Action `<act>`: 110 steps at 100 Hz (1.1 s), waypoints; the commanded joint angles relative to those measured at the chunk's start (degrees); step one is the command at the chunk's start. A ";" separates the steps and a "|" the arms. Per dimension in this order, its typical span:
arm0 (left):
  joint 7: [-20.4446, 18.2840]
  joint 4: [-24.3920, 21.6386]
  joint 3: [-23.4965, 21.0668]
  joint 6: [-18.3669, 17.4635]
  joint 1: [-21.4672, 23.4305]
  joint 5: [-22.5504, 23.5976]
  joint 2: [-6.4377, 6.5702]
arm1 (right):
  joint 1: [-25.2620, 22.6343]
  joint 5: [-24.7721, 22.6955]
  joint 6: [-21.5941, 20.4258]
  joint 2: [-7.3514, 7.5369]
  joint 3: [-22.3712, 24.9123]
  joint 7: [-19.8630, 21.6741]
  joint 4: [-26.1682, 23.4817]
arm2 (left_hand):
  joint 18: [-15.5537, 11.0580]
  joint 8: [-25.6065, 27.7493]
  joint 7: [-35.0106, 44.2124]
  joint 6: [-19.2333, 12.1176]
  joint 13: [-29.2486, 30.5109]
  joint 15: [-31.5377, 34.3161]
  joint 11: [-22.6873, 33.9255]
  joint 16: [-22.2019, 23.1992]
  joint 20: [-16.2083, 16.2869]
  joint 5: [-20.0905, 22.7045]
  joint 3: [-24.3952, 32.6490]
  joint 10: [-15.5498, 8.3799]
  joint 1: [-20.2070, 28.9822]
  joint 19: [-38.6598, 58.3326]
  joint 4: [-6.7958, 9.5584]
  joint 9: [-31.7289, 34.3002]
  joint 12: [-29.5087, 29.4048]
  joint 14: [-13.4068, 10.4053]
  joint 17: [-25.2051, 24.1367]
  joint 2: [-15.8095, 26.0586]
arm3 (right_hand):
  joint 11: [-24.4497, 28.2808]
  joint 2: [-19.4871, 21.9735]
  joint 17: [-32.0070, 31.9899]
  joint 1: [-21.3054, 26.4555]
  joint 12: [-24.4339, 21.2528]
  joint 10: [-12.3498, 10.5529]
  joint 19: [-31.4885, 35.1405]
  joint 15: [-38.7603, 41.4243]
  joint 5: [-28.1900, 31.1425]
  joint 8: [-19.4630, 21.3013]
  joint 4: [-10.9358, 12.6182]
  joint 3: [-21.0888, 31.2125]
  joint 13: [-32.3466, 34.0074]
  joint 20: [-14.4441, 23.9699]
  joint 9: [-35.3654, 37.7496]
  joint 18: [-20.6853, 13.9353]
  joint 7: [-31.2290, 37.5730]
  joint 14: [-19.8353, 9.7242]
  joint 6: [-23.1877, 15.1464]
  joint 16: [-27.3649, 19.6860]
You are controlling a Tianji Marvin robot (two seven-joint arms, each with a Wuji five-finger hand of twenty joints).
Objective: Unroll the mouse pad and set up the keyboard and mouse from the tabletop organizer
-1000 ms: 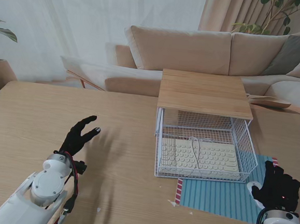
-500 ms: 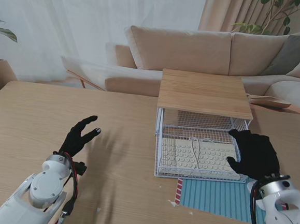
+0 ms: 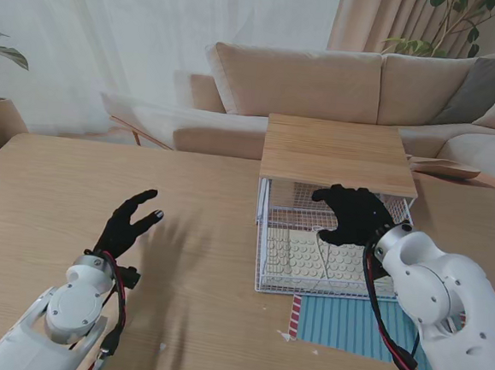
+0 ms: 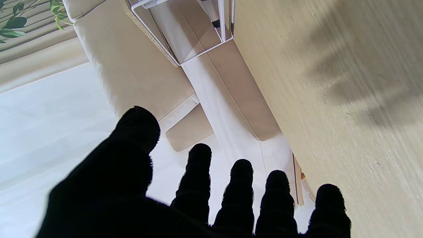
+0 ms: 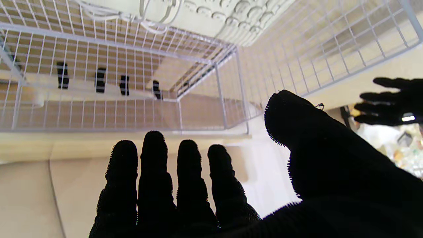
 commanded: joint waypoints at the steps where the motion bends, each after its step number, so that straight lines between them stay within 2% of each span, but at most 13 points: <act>1: -0.59 -0.65 -0.20 -0.20 0.50 0.24 -0.01 | 1.72 0.21 0.93 -0.27 -1.26 1.55 1.88 | -0.13 0.08 0.15 -0.94 -1.95 -0.12 0.35 0.93 1.02 -0.57 0.73 -1.62 0.16 -1.09 2.14 -1.18 0.28 -0.31 -0.75 -0.54 | -0.04 1.25 -0.40 -1.31 0.35 0.32 0.86 -0.36 0.03 0.30 1.76 -0.57 0.92 -1.05 0.73 -0.64 -0.18 -0.70 0.56 0.51; 19: -0.55 -0.74 -0.43 -0.38 0.72 0.60 0.04 | 7.93 1.96 3.16 0.18 -6.69 4.28 8.76 | -0.09 0.07 0.12 -1.00 -1.93 -0.09 0.36 0.92 1.06 -0.61 0.71 -1.60 0.13 -1.08 2.12 -1.20 0.28 -0.37 -0.73 -0.53 | -0.14 1.29 -1.02 -1.52 0.38 0.11 -0.65 -0.66 -0.65 0.29 1.84 -1.14 0.31 -2.30 -0.04 -0.95 -0.50 -0.95 0.49 0.49; 56: -0.52 -0.63 -0.64 -0.46 0.74 0.95 0.08 | 17.08 4.17 5.91 0.41 -15.66 5.40 20.38 | -0.12 0.05 0.08 -0.90 -1.98 -0.12 0.33 0.88 1.10 -0.62 0.64 -1.55 0.08 -1.10 2.11 -1.20 0.27 -0.38 -0.74 -0.55 | -1.60 0.88 -2.24 -3.91 -0.30 -0.14 -4.56 -2.96 -2.25 0.00 1.78 -2.04 -1.74 -5.18 -2.49 -1.45 -1.62 -1.49 0.33 -0.53; 83: -0.79 -0.57 -0.37 -0.57 0.69 1.04 0.15 | 21.81 6.56 7.62 0.29 -20.94 5.16 26.91 | -0.05 0.05 0.06 -0.91 -1.97 -0.12 0.32 0.88 1.12 -0.68 0.63 -1.60 0.04 -1.11 2.12 -1.19 0.26 -0.40 -0.72 -0.49 | -2.60 0.87 -3.18 -4.48 -0.81 -0.43 -6.79 -4.32 -3.07 -0.25 1.77 -2.38 -2.82 -6.38 -4.06 -1.91 -2.31 -2.03 0.10 -1.19; 110: -0.86 -0.57 -0.19 -0.49 0.69 1.00 0.16 | 24.72 8.94 8.56 0.07 -24.62 4.78 31.21 | -0.06 0.05 0.07 -0.86 -1.99 -0.12 0.32 0.88 1.12 -0.63 0.57 -1.62 -0.06 -1.14 2.11 -1.19 0.26 -0.35 -0.75 -0.46 | -2.81 0.68 -3.30 -5.88 -0.97 -0.62 -7.96 -4.89 -3.33 -0.38 1.62 -2.95 -3.11 -6.99 -4.24 -2.14 -2.60 -2.31 0.16 -1.50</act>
